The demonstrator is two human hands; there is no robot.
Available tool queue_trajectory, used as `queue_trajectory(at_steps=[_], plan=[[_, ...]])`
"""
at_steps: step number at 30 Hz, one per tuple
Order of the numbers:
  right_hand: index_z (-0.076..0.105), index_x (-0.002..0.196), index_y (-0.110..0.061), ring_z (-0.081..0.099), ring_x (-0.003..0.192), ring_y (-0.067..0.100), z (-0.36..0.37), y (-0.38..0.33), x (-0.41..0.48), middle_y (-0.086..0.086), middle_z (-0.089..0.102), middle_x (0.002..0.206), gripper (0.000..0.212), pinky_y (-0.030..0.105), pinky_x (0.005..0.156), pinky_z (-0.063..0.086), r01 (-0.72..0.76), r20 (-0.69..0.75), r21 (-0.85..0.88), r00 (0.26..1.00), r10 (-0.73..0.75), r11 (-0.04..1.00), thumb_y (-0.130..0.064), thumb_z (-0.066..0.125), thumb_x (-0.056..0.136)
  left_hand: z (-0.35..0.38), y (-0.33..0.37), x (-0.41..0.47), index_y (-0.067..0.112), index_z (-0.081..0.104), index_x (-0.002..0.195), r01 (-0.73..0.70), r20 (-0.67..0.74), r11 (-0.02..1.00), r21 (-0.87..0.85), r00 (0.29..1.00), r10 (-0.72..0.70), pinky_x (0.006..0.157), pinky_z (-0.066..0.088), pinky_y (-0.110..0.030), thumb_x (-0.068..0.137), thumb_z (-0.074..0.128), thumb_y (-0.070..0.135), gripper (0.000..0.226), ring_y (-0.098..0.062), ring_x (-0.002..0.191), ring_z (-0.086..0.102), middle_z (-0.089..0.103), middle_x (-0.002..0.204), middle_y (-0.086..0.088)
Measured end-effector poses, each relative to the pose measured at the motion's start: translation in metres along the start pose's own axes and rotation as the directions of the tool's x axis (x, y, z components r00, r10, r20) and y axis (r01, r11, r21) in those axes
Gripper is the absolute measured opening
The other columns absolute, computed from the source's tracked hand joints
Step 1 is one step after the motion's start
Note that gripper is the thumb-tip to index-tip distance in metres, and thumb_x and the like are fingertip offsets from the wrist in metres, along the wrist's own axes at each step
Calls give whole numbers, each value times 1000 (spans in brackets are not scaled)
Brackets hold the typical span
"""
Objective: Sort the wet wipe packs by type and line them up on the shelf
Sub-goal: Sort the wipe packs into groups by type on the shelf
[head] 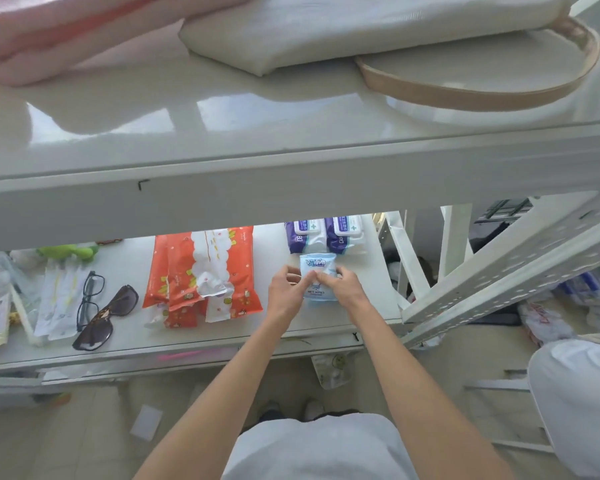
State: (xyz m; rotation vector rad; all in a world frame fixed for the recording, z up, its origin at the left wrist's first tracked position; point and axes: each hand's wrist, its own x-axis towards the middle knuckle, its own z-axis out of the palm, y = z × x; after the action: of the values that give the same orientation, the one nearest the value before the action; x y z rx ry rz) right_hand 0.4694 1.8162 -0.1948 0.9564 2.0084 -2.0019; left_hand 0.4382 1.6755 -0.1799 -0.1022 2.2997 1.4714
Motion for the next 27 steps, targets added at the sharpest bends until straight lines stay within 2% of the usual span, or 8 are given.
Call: queue_trajectory(at_steps=[3,5,7,9,14,19,23,27], plan=[[70,108,-5,74,92,26,-2,9,3,13,76,107,33,38,80,59,-77,7,53,997,77,996,-34,72,94,-11,-10,-3,6,65,106,70,-17,996,-49,997,-71,62,48,-20,89,77,34,35,-19,83,69,73,98,-10],[66,89,-13,67,84,25,-5,13,4,9,73,95,25,39,77,52,-92,-88,-55,992,86,994,-37,69,95,-17,-15,-4,5,65,105,98,-91,995,-33,991,-100,63,48,-21,89,76,29,30,-20,83,68,72,96,-9],[61,82,-13,60,81,26,-9,17,0,6,67,87,30,33,74,44,-92,-221,-201,974,46,975,-38,68,96,-21,-21,-5,4,66,103,115,-168,993,36,980,-107,73,53,-30,90,73,24,25,-24,88,67,71,96,-10],[65,89,-2,59,84,28,-9,19,-6,8,67,89,34,33,73,42,-57,-322,-283,946,-39,957,-35,66,97,-19,-26,-7,5,67,103,101,-182,987,125,980,-77,88,53,-40,92,68,23,22,-30,96,66,71,99,-12],[59,83,-7,50,86,27,3,18,-19,14,59,102,34,32,78,38,-12,-347,-479,921,-177,878,-36,61,99,-7,-14,-24,-4,56,131,49,-162,966,254,987,-7,103,36,-29,101,50,9,33,-31,114,53,42,132,-20],[65,108,-5,58,106,37,5,17,-23,18,52,116,37,39,91,49,-55,-314,-627,931,-188,777,-41,60,99,-2,-5,-32,-7,46,134,26,-103,951,309,995,6,101,38,-27,99,46,-2,35,-33,117,52,33,136,-21],[53,124,-2,51,118,40,18,6,-31,21,46,124,40,43,89,50,-92,-367,-653,907,-208,752,-27,65,96,-15,4,-43,-3,47,137,-129,-44,937,325,988,151,100,38,-23,96,51,-2,41,-27,120,50,41,135,-16],[58,122,-4,59,108,33,57,-16,-33,17,54,120,32,39,89,51,166,-266,-643,867,-422,748,-13,64,93,-67,13,-50,7,70,107,-271,-172,914,303,927,333,78,45,-9,93,58,4,18,-15,90,62,66,103,-6]])
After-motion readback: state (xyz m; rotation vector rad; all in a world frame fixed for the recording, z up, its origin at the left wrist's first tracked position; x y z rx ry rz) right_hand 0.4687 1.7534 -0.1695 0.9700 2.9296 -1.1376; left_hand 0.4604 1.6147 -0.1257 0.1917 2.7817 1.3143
